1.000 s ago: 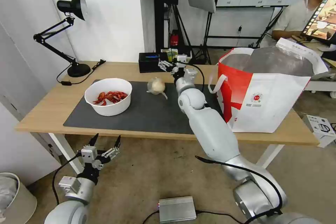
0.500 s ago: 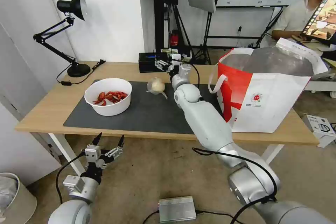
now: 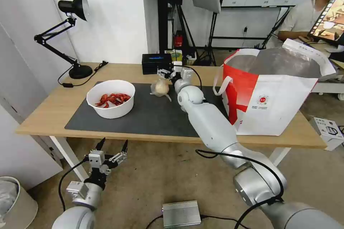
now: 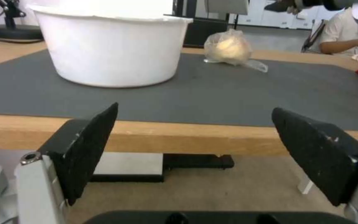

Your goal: Pick up the trash from the table and place it into the takeout bag.

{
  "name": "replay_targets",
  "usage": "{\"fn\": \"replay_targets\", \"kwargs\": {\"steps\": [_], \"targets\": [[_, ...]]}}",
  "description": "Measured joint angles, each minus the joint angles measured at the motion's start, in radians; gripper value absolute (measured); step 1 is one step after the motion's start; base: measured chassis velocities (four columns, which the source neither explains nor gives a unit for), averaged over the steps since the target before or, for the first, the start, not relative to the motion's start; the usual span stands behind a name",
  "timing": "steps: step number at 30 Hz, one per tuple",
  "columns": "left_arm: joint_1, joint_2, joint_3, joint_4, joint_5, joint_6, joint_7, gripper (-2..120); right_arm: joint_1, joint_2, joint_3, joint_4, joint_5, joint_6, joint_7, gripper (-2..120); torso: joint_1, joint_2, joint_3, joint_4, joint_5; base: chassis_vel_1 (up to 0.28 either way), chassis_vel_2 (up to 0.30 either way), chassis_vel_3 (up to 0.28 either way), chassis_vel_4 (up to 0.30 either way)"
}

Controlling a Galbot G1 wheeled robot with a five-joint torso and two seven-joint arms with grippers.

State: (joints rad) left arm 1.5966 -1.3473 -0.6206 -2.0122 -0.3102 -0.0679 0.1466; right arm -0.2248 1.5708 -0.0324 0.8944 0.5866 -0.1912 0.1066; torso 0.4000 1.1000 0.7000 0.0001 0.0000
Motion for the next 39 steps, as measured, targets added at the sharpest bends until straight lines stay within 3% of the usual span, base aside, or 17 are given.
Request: {"fn": "replay_targets", "kwargs": {"steps": [13, 39], "targets": [[-0.013, -0.006, 0.023, 0.017, 0.012, 0.0, 0.001, 100, 0.015, 0.0, -0.018, -0.031, -0.047, -0.122, -0.026, 100, 0.0, 0.0, 0.0, -0.0001, 0.0, 0.0, 0.0, 0.0, 0.0], [-0.013, -0.039, 0.045, 0.026, 0.052, -0.008, 0.002, 100, 0.025, 0.003, -0.047, -0.147, -0.094, -0.064, -0.092, 100, 0.0, 0.0, 0.0, -0.0001, 0.0, 0.0, 0.0, 0.0, 0.0]]}}
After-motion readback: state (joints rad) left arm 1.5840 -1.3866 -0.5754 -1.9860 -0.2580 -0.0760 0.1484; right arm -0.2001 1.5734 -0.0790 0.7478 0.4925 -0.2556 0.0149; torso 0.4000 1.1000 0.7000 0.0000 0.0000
